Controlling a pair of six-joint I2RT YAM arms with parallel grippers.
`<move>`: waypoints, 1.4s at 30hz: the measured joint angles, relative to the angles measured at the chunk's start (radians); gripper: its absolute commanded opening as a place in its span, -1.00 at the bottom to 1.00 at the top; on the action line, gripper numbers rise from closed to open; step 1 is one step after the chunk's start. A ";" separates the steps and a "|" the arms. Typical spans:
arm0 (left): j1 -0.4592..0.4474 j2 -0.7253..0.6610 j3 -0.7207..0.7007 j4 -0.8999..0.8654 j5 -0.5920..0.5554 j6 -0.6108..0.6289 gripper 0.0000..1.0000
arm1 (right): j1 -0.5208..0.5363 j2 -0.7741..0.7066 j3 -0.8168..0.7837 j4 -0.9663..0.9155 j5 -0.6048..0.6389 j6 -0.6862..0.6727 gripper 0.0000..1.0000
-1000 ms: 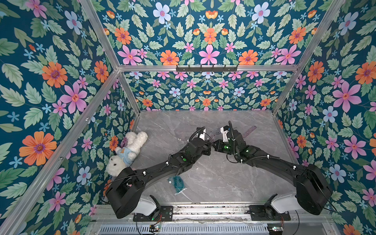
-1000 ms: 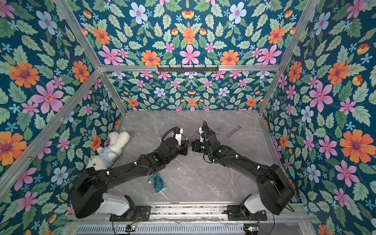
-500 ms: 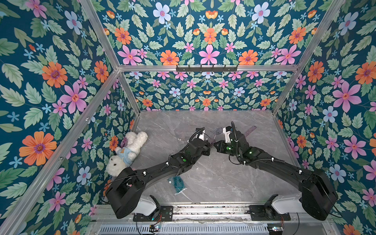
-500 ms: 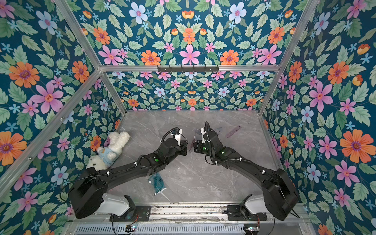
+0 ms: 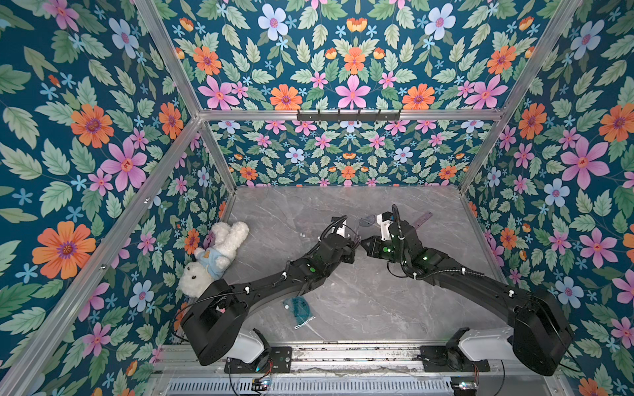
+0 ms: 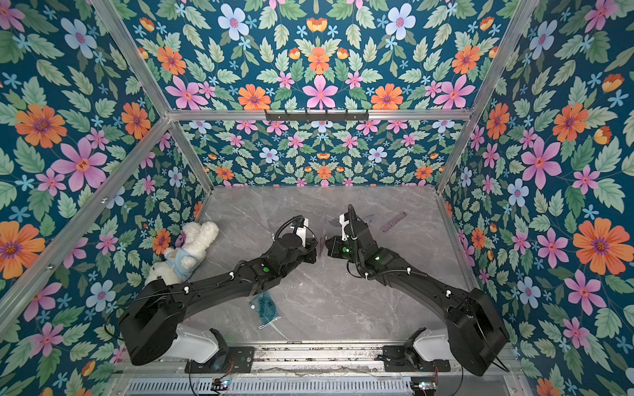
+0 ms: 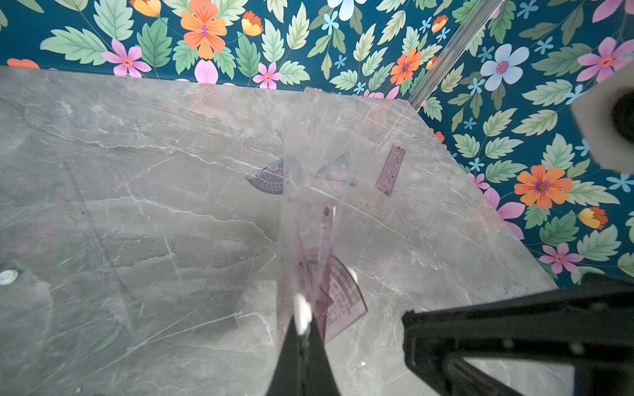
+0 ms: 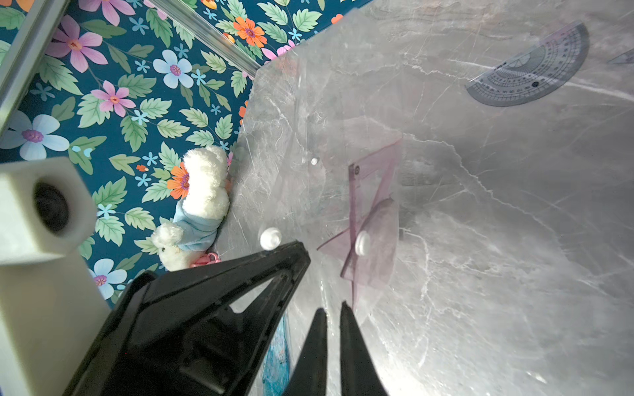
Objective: Open the ruler set and take out the ruler
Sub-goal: Open the ruler set bag, then take out the ruler from the ruler set bag.
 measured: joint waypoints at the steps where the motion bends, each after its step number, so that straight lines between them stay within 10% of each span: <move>1: 0.000 0.000 0.000 0.000 0.000 0.000 -1.00 | 0.000 0.000 0.000 0.000 0.000 0.000 -0.75; 18: 0.000 0.023 0.013 0.000 0.033 -0.003 -1.00 | 0.002 0.089 0.087 -0.014 -0.022 -0.024 -0.43; 42: 0.001 0.023 0.016 -0.001 0.032 -0.002 -1.00 | 0.002 0.157 0.115 -0.023 -0.014 -0.031 -0.66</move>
